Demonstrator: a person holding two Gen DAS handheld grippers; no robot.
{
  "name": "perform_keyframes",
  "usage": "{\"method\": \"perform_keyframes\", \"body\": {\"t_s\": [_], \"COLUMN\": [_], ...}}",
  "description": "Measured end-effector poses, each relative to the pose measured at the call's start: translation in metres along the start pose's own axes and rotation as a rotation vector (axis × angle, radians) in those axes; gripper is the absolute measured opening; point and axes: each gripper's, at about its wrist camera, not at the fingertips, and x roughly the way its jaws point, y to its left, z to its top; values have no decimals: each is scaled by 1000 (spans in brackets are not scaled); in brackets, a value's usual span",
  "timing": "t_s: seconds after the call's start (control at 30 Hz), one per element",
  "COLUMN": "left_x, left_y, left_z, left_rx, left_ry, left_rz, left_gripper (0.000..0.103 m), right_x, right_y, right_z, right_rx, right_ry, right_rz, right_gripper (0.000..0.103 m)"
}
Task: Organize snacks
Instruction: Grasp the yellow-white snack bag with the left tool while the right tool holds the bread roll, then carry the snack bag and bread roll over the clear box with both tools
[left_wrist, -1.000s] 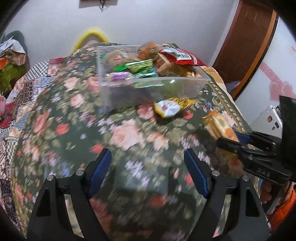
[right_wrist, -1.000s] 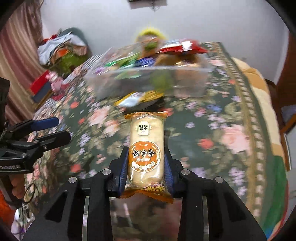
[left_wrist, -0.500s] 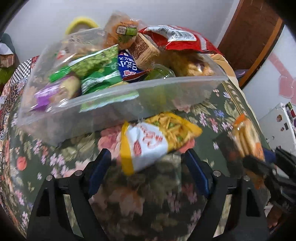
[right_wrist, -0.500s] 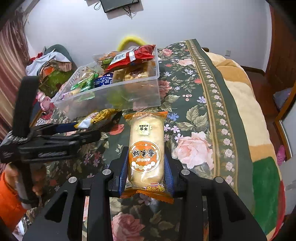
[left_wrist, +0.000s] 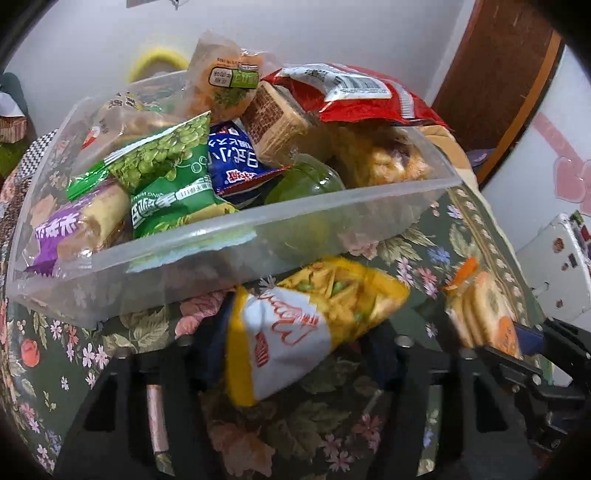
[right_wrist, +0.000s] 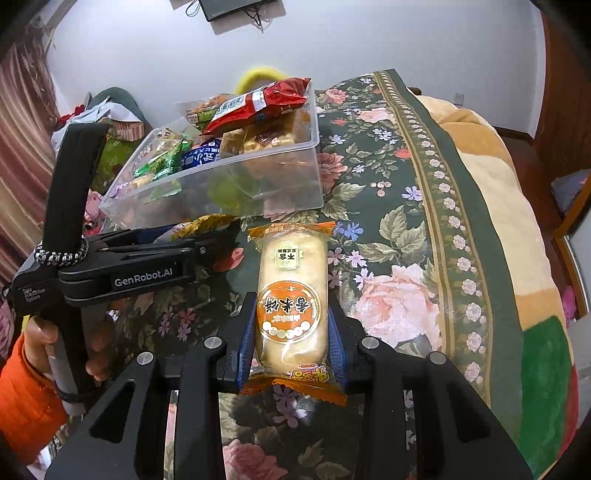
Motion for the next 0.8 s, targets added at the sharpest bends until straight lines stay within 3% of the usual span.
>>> {"method": "perform_keyframes", "body": {"t_s": [0.1,0.33,0.63,0.8], "left_x": [-11,-54,-105,-127], "left_y": [1,0,28,56], "left_z": [-7,-14,-3,16], "left_rx": [33,98,30,-3], "left_ry": [1,-88,-192,-248], "left_rz": [-74,-60,-57,-13], "left_gripper": [44,42,42,42], "right_x": [-2,-9,-20,-21], "right_y": [3,11,32,46], "right_z": [2,9,37,63], "right_rx": [-4,-14,-51,-81], "right_ry": [-4,-29,-94,-148], "right_rz": [3,14,36,57], "right_gripper": [32,32,32,32]}}
